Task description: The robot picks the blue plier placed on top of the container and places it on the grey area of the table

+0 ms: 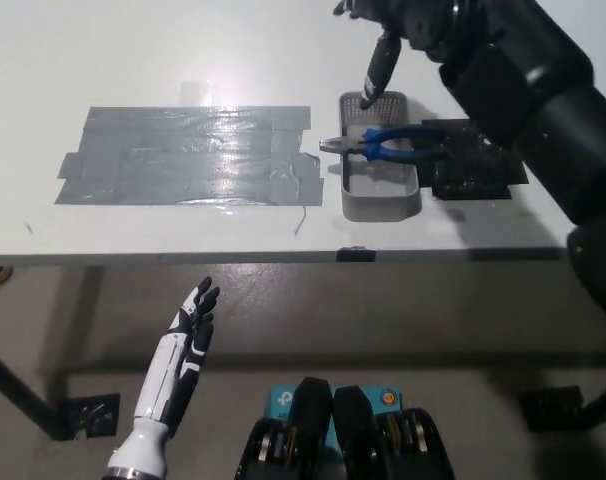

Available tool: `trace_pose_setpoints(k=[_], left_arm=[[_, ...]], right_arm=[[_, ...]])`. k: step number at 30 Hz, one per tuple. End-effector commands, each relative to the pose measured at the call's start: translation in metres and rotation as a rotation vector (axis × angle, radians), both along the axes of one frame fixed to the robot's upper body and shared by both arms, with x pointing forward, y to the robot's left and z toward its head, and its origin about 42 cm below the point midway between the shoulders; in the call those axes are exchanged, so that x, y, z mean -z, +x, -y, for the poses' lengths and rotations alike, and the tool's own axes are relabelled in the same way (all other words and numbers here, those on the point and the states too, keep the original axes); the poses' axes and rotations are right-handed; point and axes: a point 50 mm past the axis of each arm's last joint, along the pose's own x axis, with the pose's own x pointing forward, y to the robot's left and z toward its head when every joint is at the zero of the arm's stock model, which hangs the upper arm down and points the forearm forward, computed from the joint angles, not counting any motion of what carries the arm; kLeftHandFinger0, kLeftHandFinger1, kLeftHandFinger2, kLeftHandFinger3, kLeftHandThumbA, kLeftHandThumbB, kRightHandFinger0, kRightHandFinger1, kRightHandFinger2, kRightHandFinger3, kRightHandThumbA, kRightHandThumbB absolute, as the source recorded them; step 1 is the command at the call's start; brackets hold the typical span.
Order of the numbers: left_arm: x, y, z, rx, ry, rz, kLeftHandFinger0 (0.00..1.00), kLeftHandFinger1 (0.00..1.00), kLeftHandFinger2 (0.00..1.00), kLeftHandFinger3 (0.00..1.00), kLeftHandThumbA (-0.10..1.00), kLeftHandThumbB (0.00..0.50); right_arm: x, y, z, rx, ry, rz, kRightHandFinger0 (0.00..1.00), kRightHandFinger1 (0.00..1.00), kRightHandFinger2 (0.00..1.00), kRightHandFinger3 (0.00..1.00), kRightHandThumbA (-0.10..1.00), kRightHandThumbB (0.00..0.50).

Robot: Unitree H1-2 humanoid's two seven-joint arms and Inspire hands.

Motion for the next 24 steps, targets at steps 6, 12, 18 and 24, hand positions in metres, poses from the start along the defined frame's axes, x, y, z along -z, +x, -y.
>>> trace_pose_setpoints(k=[6,12,18,24], left_arm=[[-0.014,0.002,0.0,-0.014,0.054,0.078,1.0,1.0,1.0,1.0,1.0,0.146],[-0.015,0.003,0.0,-0.012,0.065,0.087,1.0,1.0,1.0,1.0,1.0,0.144],[-0.016,0.004,-0.001,-0.009,0.068,0.09,1.0,1.0,1.0,1.0,1.0,0.158],[-0.017,0.005,-0.002,-0.013,0.09,0.093,1.0,1.0,1.0,1.0,1.0,0.156]], right_arm=[[-0.027,-0.003,-0.023,-0.052,-0.013,-0.009,1.0,1.0,1.0,1.0,1.0,0.246],[-0.001,0.001,-0.017,0.029,-0.023,-0.037,1.0,1.0,1.0,1.0,1.0,0.341],[0.014,0.003,-0.01,0.055,-0.06,-0.045,1.0,1.0,1.0,1.0,1.0,0.335],[0.018,0.004,-0.002,0.043,-0.084,-0.064,1.0,1.0,1.0,1.0,1.0,0.296]])
